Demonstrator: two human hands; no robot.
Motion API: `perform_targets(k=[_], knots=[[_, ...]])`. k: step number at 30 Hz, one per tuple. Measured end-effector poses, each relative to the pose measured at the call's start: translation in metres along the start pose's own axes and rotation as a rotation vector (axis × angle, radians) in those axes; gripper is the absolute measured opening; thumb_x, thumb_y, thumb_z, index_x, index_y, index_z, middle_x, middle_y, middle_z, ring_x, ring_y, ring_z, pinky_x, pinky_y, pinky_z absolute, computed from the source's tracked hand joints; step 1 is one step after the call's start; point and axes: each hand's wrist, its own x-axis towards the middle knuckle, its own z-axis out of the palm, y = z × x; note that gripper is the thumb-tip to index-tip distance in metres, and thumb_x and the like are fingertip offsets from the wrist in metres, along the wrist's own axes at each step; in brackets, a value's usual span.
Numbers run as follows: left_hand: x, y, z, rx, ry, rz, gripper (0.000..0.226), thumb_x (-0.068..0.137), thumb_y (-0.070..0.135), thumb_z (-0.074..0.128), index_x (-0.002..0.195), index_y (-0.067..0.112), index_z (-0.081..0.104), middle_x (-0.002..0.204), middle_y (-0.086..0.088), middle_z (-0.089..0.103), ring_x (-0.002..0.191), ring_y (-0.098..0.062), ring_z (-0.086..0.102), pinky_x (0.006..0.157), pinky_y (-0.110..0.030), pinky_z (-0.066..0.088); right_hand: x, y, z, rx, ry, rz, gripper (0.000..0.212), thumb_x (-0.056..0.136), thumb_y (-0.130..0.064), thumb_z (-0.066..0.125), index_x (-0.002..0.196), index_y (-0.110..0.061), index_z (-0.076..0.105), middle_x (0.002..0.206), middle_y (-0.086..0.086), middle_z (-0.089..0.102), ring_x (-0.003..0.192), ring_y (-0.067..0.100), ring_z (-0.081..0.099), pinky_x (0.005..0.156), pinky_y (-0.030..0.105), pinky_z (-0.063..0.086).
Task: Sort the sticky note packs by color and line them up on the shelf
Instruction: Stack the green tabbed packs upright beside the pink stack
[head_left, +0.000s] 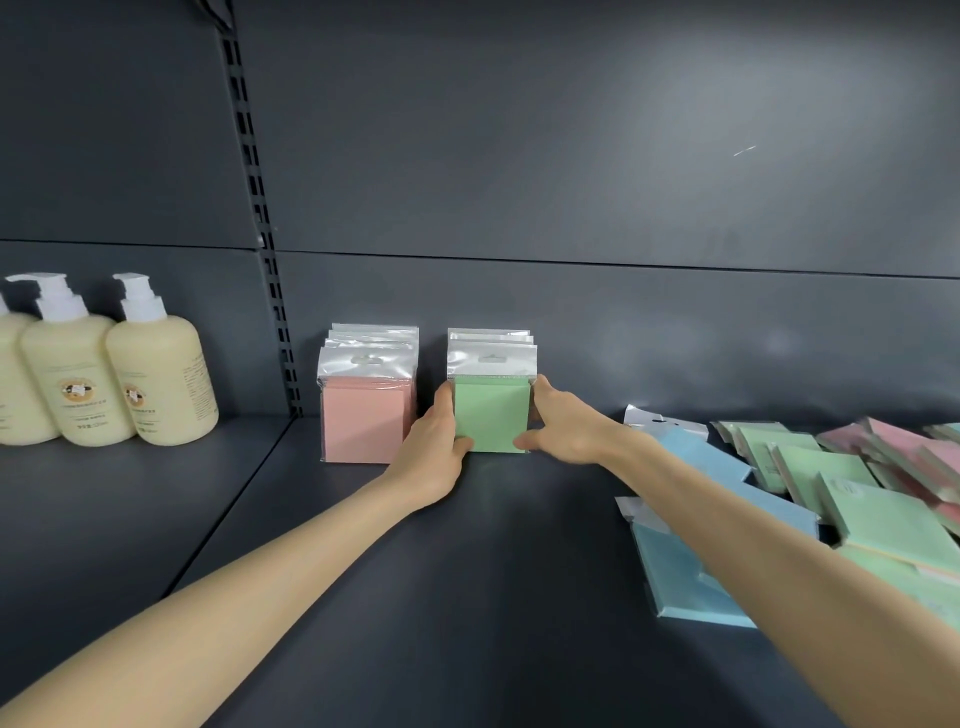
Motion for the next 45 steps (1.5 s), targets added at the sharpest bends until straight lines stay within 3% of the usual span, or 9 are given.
perform_targets(k=[13,21,25,31,33,37,40,42,45], knots=[[0.001,0.004,-0.003,0.024,0.0,-0.021,0.039,0.097,0.006,0.042,0.133,0.007,0.027,0.124,-0.013,0.053,0.111,-0.029,0.051,0.083,-0.028,0.036,0.001,-0.003,0.0,0.0,-0.017,0.026,0.052,0.085,-0.011,0.061,0.128,-0.008,0.031,0.115,0.011,0.061,0.106,0.026,0.058,0.093,0.037,0.048],[-0.001,0.009,-0.007,0.069,0.034,-0.048,0.027,0.099,0.01,0.041,0.125,0.002,0.037,0.12,-0.015,0.054,0.106,-0.028,0.052,0.08,-0.027,0.036,-0.003,-0.006,-0.003,-0.016,0.032,0.054,0.053,0.081,-0.017,0.067,0.122,-0.005,0.036,0.105,0.01,0.06,0.09,0.024,0.057,0.076,0.032,0.047],[-0.002,0.012,-0.01,0.081,0.067,-0.048,0.027,0.099,0.012,0.041,0.124,0.001,0.039,0.12,-0.014,0.055,0.106,-0.028,0.052,0.078,-0.027,0.036,-0.007,-0.006,-0.007,0.03,0.079,0.058,0.057,0.082,-0.023,0.068,0.125,-0.006,0.036,0.116,0.01,0.058,0.104,0.027,0.058,0.088,0.038,0.049],[-0.007,0.02,-0.012,0.079,0.073,-0.058,0.034,0.099,0.015,0.042,0.129,0.001,0.037,0.12,-0.012,0.054,0.107,-0.028,0.053,0.076,-0.026,0.035,-0.012,-0.006,-0.009,0.058,0.126,0.066,0.063,0.083,-0.029,0.067,0.131,-0.008,0.032,0.122,0.014,0.057,0.108,0.03,0.058,0.093,0.043,0.048],[-0.009,0.021,-0.014,0.064,0.082,-0.065,0.035,0.098,0.015,0.045,0.129,0.0,0.038,0.119,-0.013,0.055,0.105,-0.029,0.054,0.076,-0.027,0.037,-0.014,-0.006,-0.009,0.056,0.164,0.059,0.06,0.084,-0.03,0.066,0.129,-0.007,0.033,0.124,0.014,0.054,0.108,0.03,0.056,0.092,0.041,0.048],[-0.014,0.023,-0.017,0.025,0.117,-0.08,0.037,0.095,0.018,0.052,0.125,0.0,0.041,0.119,-0.014,0.056,0.111,-0.029,0.054,0.093,-0.039,0.046,-0.02,-0.01,-0.011,0.061,0.263,0.007,0.066,0.084,-0.028,0.067,0.135,-0.008,0.03,0.135,0.011,0.044,0.116,0.026,0.048,0.09,0.033,0.042],[-0.024,0.026,-0.024,0.032,0.161,-0.06,0.044,0.093,0.019,0.054,0.13,0.001,0.04,0.112,-0.011,0.054,0.102,-0.025,0.056,0.089,-0.035,0.047,-0.026,-0.016,-0.012,0.071,0.337,-0.058,0.067,0.083,-0.026,0.069,0.136,-0.01,0.032,0.136,0.007,0.038,0.12,0.025,0.047,0.096,0.036,0.043],[-0.033,0.025,-0.031,0.074,0.209,-0.002,0.043,0.092,0.018,0.057,0.131,0.007,0.044,0.116,-0.006,0.054,0.097,-0.02,0.056,0.087,-0.03,0.046,-0.032,-0.02,-0.012,0.017,0.372,-0.111,0.064,0.082,-0.025,0.07,0.135,-0.012,0.036,0.133,0.005,0.036,0.122,0.024,0.041,0.097,0.034,0.042],[-0.043,0.016,-0.048,0.273,0.265,0.072,0.039,0.09,0.016,0.058,0.128,0.013,0.048,0.123,-0.003,0.049,0.11,-0.022,0.049,0.091,-0.032,0.042,-0.037,-0.026,-0.007,-0.112,0.408,-0.196,0.063,0.081,-0.024,0.07,0.135,-0.013,0.039,0.14,0.002,0.029,0.125,0.023,0.027,0.097,0.035,0.041]])
